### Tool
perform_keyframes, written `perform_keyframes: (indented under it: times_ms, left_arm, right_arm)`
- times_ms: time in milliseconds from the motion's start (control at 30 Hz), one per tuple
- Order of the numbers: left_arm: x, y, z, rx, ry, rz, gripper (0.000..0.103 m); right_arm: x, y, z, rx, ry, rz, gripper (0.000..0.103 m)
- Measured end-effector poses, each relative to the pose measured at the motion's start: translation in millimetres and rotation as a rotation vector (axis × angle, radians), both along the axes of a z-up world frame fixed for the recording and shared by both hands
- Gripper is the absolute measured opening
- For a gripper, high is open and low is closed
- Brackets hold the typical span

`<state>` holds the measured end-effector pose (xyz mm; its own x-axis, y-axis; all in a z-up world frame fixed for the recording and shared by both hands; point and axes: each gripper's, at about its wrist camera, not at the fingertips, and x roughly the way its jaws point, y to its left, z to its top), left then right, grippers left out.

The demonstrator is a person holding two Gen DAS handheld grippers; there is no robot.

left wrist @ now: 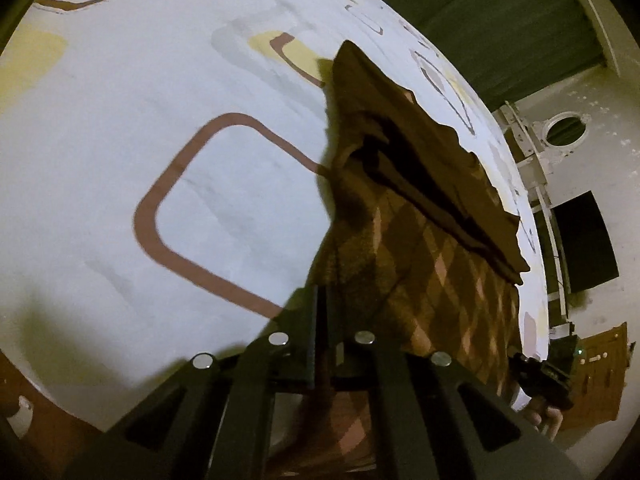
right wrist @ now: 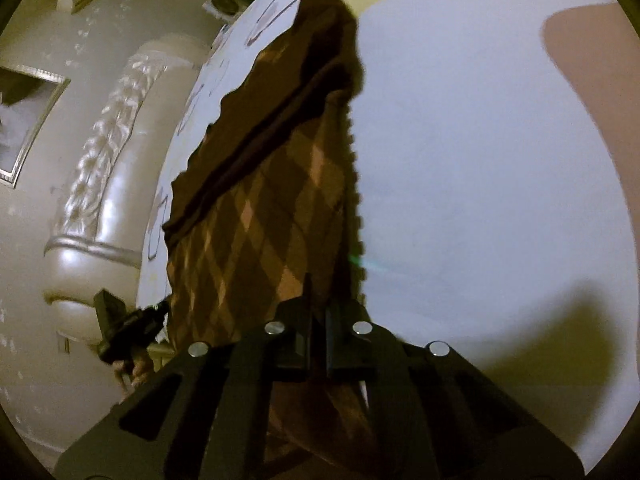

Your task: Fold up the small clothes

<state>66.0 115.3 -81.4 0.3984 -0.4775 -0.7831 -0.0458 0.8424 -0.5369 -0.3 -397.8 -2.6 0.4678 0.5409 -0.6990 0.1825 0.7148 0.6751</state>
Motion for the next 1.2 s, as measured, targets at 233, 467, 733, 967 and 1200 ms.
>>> perform_keyframes:
  times_ms: [233,467,733,967,1200]
  left_arm:
    - [-5,11,-1,0.017,-0.003,0.010,0.003]
    - [-10,-8,8,0.109,-0.035,-0.075,0.004]
    - [-58,-15,12,0.145,0.000,-0.127,0.016]
    - [-92,-16,-16,0.132,0.117,-0.183,0.024]
    - [-92,-16,-42,0.072,0.225,-0.163,0.036]
  right_arm:
    - [-11,-9,-1,-0.001,0.001,-0.033,0.003]
    - [-10,-9,3,0.013,0.008,-0.033,0.004]
    - [-44,-11,26,-0.004,-0.020,0.036,0.016]
    - [-75,-9,10,-0.008,0.056,0.117,0.017]
    - [-91,-10,-7,-0.044,0.136,0.175,0.026]
